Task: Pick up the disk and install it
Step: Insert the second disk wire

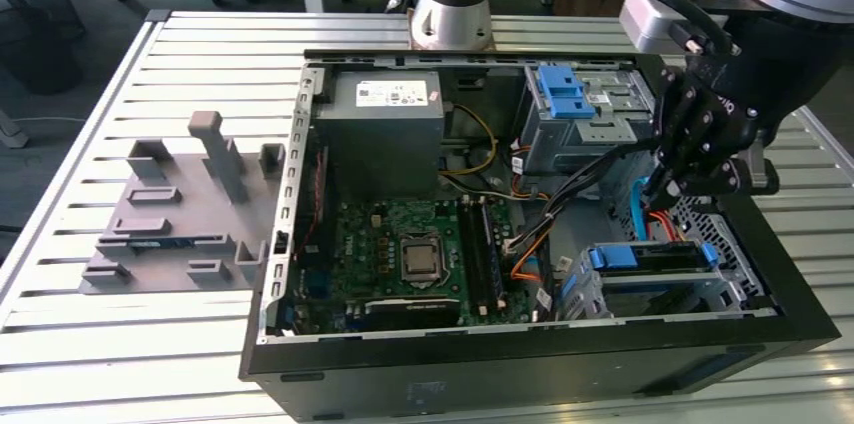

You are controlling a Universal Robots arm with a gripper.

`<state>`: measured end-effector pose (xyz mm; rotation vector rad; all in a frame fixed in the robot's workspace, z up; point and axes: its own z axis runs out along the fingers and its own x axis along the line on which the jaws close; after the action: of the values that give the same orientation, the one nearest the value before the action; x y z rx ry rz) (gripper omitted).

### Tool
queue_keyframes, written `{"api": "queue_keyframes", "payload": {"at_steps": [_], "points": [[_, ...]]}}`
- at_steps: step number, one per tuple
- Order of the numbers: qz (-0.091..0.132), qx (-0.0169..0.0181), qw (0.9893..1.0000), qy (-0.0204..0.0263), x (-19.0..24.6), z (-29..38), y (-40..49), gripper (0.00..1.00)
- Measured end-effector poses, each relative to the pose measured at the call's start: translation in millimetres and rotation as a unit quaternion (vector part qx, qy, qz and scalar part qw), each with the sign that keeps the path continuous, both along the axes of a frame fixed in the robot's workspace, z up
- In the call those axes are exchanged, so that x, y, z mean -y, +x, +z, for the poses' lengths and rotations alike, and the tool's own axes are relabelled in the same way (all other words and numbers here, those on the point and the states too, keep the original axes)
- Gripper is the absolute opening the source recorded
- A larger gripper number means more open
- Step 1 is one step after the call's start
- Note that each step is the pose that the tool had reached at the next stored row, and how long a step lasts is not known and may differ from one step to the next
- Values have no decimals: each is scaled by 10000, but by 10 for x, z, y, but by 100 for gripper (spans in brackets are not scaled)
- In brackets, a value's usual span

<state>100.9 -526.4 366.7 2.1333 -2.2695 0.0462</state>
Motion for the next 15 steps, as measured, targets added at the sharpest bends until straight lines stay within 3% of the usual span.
{"api": "queue_keyframes", "payload": {"at_steps": [8, 12, 15], "points": [[-38, -51, 10000, 28, 19, -62, 16, 16], [-38, -55, 10000, 50, 98, -89, 17, 16], [-38, -55, 10000, 54, 129, -113, 17, 16]]}}
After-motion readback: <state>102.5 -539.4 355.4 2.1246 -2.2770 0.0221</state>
